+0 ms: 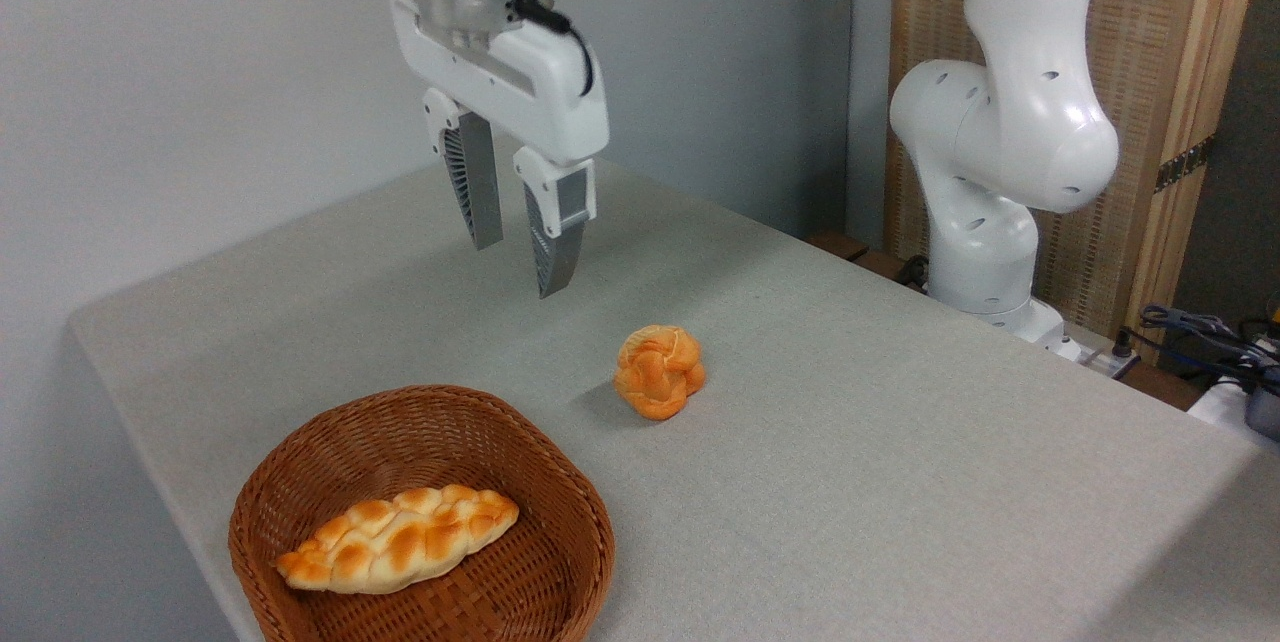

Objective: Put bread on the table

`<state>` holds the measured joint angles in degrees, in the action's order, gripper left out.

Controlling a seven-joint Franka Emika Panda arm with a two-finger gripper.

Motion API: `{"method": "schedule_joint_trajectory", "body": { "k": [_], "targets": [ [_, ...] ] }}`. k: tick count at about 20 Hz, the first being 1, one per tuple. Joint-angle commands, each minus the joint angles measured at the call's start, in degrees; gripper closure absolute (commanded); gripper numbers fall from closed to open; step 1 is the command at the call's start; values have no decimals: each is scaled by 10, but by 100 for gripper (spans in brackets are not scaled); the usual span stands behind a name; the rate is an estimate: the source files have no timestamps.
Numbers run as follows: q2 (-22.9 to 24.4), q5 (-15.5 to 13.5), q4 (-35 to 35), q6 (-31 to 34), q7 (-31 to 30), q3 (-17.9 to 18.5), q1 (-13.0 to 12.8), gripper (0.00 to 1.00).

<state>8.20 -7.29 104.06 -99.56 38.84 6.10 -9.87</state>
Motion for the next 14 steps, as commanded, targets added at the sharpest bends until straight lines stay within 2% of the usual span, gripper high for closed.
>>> {"method": "schedule_joint_trajectory", "body": {
  "k": [1, 4, 8, 11, 14],
  "targets": [
    [-6, -2, -40, 20, 20, 2, 34, 0],
    [-22, 29, -69, 47, 35, -1, 37, 0],
    [-70, 29, -140, 95, 32, -6, 46, 0],
    [-77, 32, -140, 94, 30, -33, 58, 0],
    [-80, 47, -139, 93, 21, -44, 59, 0]
  ]
}}
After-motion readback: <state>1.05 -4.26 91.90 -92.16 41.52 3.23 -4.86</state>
